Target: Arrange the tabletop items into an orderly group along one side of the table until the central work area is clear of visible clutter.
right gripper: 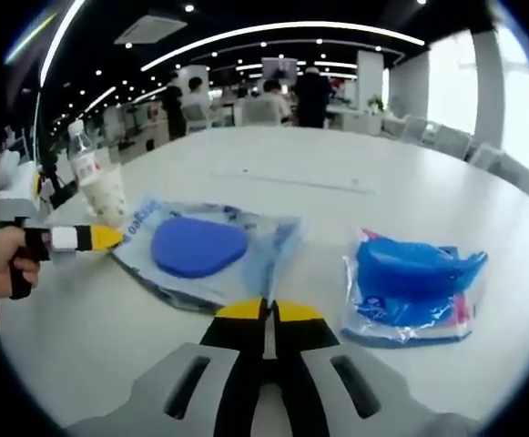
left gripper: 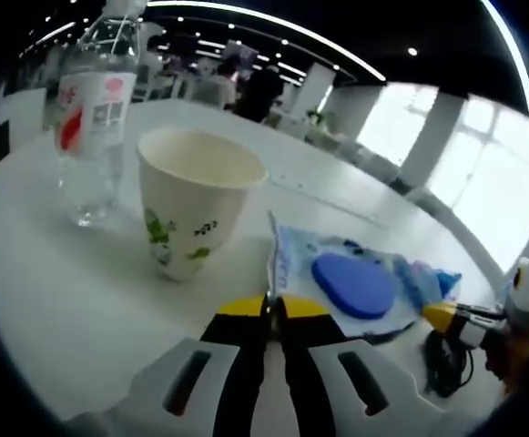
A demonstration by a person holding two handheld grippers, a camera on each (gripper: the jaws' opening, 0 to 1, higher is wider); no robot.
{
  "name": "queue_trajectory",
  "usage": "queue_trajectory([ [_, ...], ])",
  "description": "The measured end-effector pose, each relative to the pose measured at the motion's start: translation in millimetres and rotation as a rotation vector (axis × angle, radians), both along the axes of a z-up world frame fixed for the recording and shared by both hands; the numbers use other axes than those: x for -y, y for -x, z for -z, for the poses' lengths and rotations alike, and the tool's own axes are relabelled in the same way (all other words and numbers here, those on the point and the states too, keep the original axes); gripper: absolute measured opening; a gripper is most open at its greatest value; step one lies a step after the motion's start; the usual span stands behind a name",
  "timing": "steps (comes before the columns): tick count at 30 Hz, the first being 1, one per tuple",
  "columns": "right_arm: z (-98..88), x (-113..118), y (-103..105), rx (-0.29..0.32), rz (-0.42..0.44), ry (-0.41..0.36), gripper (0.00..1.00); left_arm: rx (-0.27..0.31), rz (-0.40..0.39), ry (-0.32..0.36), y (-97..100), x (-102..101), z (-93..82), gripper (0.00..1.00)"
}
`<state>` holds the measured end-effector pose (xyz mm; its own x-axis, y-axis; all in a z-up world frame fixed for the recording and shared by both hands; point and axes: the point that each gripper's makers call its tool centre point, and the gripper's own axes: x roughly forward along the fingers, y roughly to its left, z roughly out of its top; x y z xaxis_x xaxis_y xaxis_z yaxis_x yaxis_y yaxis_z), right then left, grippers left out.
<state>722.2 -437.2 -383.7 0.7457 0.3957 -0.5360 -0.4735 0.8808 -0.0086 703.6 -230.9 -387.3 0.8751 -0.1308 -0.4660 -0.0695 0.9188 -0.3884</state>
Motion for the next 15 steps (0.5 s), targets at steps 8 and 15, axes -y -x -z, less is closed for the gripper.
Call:
queue_trajectory([
  [8,-14.3,-0.4,-0.9,0.054,0.004,0.003,0.16,0.009,0.002,-0.028,2.4,-3.7,-5.9,0.18],
  [15,-30.9,-3.3,-1.1,0.102,0.003,-0.012,0.32,0.025,0.021,-0.055,10.0,-2.8,-17.7,0.34],
])
